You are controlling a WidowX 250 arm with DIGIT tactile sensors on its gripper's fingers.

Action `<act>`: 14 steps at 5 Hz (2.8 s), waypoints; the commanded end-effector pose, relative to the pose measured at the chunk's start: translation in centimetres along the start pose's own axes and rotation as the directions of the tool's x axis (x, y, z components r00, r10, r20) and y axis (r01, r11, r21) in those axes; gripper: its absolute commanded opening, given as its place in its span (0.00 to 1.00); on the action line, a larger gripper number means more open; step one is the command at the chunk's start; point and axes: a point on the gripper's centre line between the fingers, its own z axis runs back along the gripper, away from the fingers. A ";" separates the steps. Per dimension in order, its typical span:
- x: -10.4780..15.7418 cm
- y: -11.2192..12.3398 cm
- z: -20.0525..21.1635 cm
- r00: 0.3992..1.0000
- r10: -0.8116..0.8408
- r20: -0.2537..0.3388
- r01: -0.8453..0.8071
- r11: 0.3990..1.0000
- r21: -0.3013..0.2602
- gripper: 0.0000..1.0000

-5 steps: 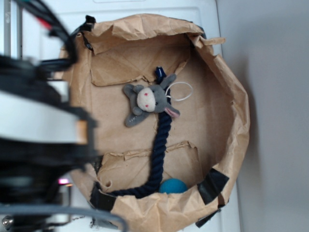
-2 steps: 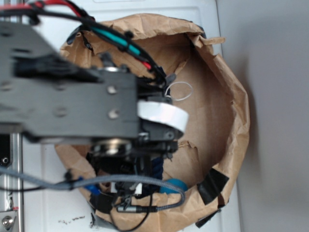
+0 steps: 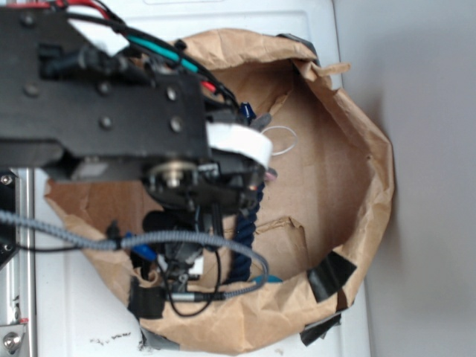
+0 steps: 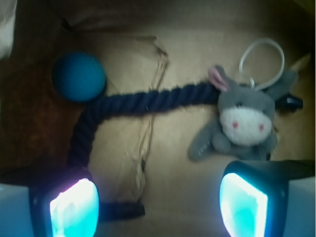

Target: Grab the gray animal.

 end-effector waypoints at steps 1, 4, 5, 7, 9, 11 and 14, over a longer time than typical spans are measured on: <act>0.6 0.4 1.1 0.999 0.009 0.038 -0.010 1.000 0.006 1.00; 3.5 1.2 -1.0 0.999 0.030 0.044 -0.028 0.998 -0.054 1.00; 5.1 1.7 -1.4 0.997 0.043 0.068 -0.040 0.998 -0.038 1.00; 4.6 2.3 -0.5 0.997 0.039 0.073 -0.035 0.998 -0.059 1.00; 2.9 3.1 2.6 0.997 0.041 0.066 -0.035 0.994 -0.099 1.00; 4.0 4.7 2.2 0.989 0.122 0.082 -0.115 0.989 -0.092 1.00; 4.4 2.4 -3.8 0.986 0.060 0.154 -0.062 0.998 0.009 1.00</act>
